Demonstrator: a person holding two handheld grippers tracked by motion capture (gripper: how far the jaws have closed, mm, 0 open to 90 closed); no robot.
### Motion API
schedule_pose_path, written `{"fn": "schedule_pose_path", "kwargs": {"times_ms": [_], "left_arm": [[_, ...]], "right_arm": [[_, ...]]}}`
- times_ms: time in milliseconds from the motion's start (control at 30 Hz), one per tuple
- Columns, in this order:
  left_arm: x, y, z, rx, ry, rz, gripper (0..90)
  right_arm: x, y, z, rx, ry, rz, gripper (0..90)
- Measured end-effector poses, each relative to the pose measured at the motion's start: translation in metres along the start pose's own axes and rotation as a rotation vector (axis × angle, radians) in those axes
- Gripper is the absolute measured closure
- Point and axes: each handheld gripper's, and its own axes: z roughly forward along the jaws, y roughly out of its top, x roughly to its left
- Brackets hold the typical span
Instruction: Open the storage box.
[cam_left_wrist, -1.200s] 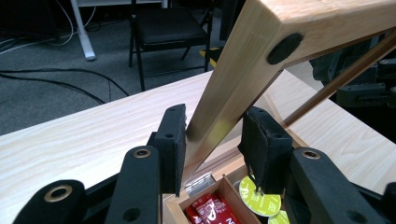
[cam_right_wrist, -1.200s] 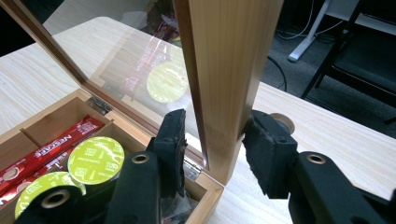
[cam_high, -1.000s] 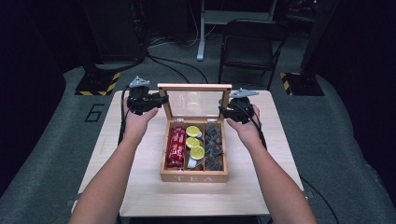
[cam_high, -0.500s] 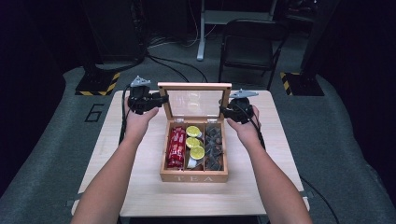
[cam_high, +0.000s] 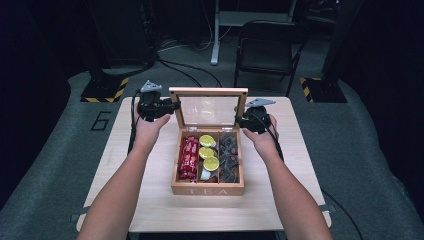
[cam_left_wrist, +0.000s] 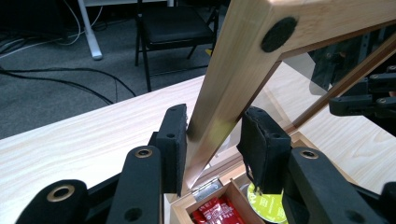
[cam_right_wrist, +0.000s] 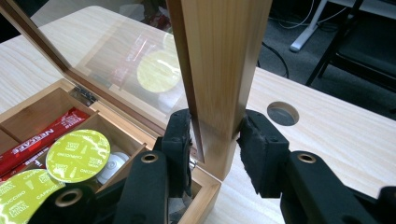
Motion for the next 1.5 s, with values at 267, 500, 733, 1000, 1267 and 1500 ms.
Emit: {"fn": "schedule_pose_path", "kwargs": {"times_ms": [267,500,733,1000,1267,1500], "left_arm": [[0.0006,0.0000,0.0002,-0.001,-0.002,-0.004,61.6],[0.0009,0.0000,0.0004,-0.002,-0.003,-0.003,61.8],[0.0012,0.0000,0.0009,-0.004,-0.002,-0.005,61.7],[0.0017,0.0001,0.0013,-0.005,-0.003,-0.006,61.6],[0.0018,-0.0001,0.0005,-0.003,-0.008,-0.003,61.5],[0.0037,-0.0008,-0.0011,-0.003,-0.013,-0.007,62.3]], "right_arm": [[0.0000,-0.0012,0.0039,0.005,0.000,-0.001,63.4],[-0.0002,-0.0019,0.0061,0.008,-0.004,-0.017,63.9],[0.0008,-0.0038,0.0061,-0.006,-0.013,-0.018,64.6],[0.0009,-0.0039,0.0063,-0.007,-0.015,-0.017,64.8],[0.0008,-0.0036,0.0058,-0.002,-0.010,-0.011,64.8],[-0.0007,-0.0021,0.0072,0.000,-0.011,-0.013,64.8]]}}
